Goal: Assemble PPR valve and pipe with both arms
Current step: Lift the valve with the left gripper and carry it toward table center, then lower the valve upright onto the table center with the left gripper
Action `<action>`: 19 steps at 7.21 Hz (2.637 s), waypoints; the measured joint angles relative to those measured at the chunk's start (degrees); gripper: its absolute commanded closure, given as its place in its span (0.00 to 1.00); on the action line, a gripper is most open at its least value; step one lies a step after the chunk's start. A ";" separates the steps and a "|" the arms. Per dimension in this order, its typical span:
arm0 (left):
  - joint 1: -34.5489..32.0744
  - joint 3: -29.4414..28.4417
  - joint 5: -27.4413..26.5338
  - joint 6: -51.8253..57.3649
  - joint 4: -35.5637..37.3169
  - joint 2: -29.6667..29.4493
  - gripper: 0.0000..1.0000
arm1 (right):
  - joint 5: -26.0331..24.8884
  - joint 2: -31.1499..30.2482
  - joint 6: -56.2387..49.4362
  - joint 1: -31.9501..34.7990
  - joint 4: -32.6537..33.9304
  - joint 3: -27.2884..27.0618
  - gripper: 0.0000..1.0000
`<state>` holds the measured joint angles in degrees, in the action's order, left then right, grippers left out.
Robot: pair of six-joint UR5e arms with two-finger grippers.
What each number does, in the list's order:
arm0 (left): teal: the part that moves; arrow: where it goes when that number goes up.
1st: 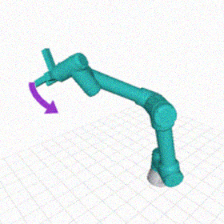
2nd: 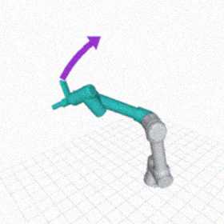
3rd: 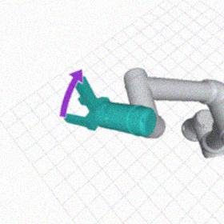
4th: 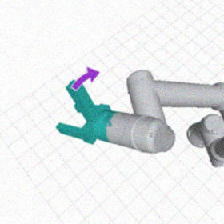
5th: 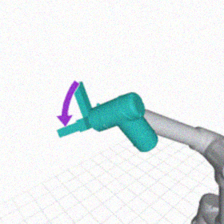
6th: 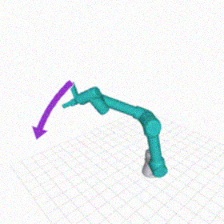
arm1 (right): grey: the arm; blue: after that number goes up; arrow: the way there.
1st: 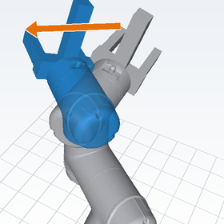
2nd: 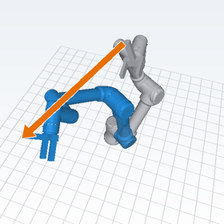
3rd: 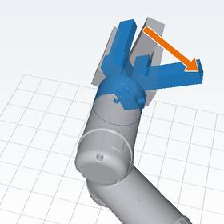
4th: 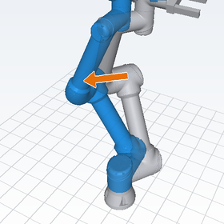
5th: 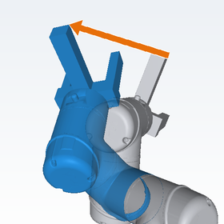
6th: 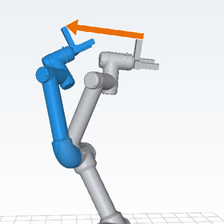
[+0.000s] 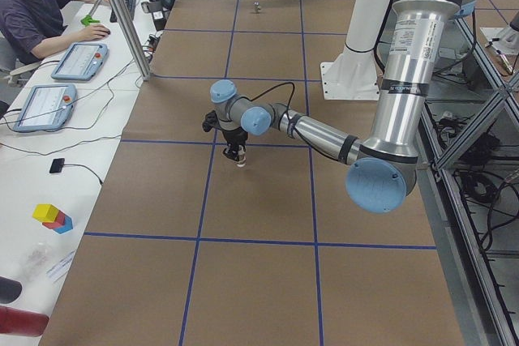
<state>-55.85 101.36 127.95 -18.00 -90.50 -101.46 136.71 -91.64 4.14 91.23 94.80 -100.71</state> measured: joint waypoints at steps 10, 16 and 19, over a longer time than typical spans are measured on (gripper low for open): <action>14.66 -39.71 -1.54 -49.62 2.44 -55.46 1.00 | 1.90 -1.29 -0.41 0.00 -0.17 -0.40 0.00; 17.51 -44.91 -5.54 -49.82 -3.08 -55.19 1.00 | 3.03 -1.61 -0.28 0.00 -0.23 -0.37 0.00; 17.62 -44.81 -5.86 -49.55 -3.33 -54.27 1.00 | 3.03 -1.57 -0.28 0.00 -0.23 -0.24 0.00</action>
<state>-38.24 56.55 122.09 -67.55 -93.83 -155.73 139.75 -93.20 3.87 91.23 94.57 -100.94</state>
